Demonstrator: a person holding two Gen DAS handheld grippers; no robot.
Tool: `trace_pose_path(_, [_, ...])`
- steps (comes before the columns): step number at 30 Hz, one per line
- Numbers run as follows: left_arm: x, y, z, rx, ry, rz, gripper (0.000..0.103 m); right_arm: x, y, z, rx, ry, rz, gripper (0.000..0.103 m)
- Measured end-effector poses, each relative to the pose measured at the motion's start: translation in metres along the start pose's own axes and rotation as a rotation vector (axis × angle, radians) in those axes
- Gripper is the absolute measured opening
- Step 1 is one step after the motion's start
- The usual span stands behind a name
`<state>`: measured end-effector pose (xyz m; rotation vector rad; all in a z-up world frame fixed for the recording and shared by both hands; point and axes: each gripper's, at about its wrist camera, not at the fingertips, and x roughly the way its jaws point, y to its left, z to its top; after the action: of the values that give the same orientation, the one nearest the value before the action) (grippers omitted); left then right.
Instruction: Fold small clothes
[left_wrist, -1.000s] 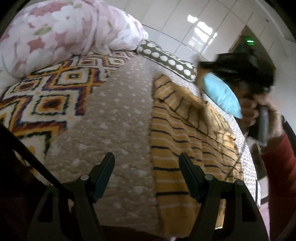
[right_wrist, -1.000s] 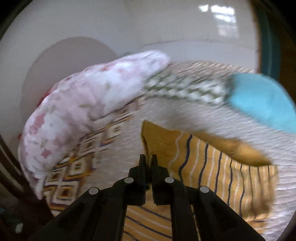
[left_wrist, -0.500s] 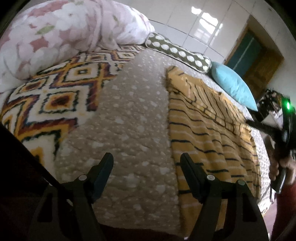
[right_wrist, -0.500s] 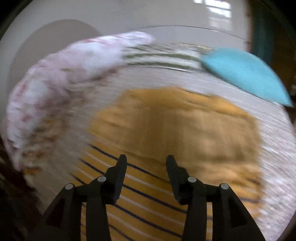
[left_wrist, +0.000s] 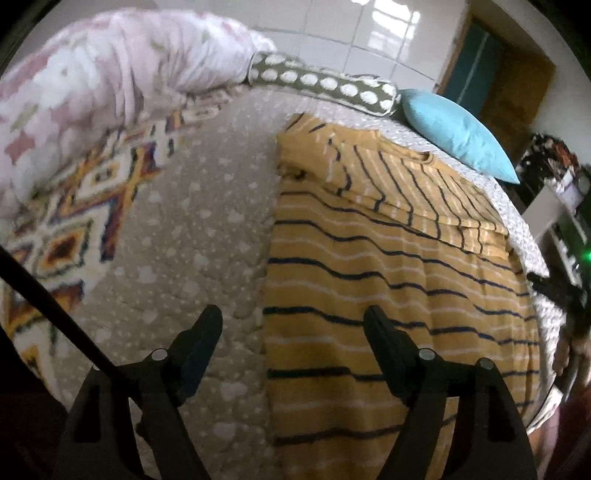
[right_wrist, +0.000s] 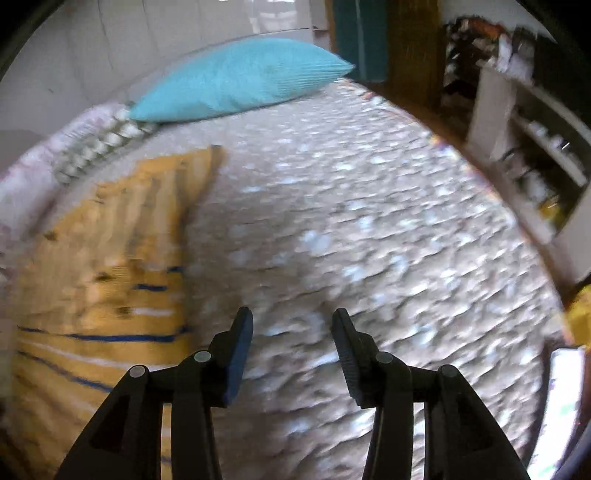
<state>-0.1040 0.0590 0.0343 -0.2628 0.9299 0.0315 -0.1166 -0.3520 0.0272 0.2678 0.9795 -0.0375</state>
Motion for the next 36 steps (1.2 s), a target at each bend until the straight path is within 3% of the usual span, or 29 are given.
trace_pose_path(3, [0.012, 0.016, -0.003, -0.057, 0.040, -0.019, 0.078, -0.006, 0.004, -0.020, 0.021, 0.051, 0.162, 0.054])
trace_pose_path(8, [0.020, 0.011, -0.008, -0.010, 0.039, -0.007, 0.078, -0.022, 0.035, -0.060, -0.064, 0.053, 0.245, 0.057])
trace_pose_path(9, [0.022, 0.003, -0.009, 0.028, 0.050, -0.020, 0.054, -0.024, 0.042, -0.068, -0.076, 0.062, 0.281, 0.053])
trace_pose_path(10, [0.023, -0.002, -0.011, 0.057, 0.065, -0.032, 0.035, -0.025, 0.049, -0.076, -0.089, 0.072, 0.305, 0.036])
trace_pose_path(11, [0.023, -0.008, -0.013, 0.083, 0.075, -0.028, 0.020, -0.027, 0.057, -0.087, -0.108, 0.065, 0.289, 0.028])
trace_pose_path(13, [0.016, -0.009, -0.014, 0.085, 0.062, -0.046, 0.020, -0.033, 0.060, -0.096, -0.117, 0.044, 0.267, 0.024])
trace_pose_path(21, [0.008, 0.020, -0.029, -0.078, 0.084, -0.239, 0.038, -0.047, 0.025, -0.131, 0.049, 0.093, 0.480, 0.026])
trace_pose_path(24, [0.002, 0.016, -0.041, -0.093, 0.088, -0.314, 0.038, -0.051, 0.024, -0.144, 0.087, 0.121, 0.572, 0.026])
trace_pose_path(36, [-0.011, 0.019, -0.076, -0.150, 0.119, -0.461, 0.038, -0.070, 0.000, -0.181, 0.145, 0.140, 0.623, 0.026])
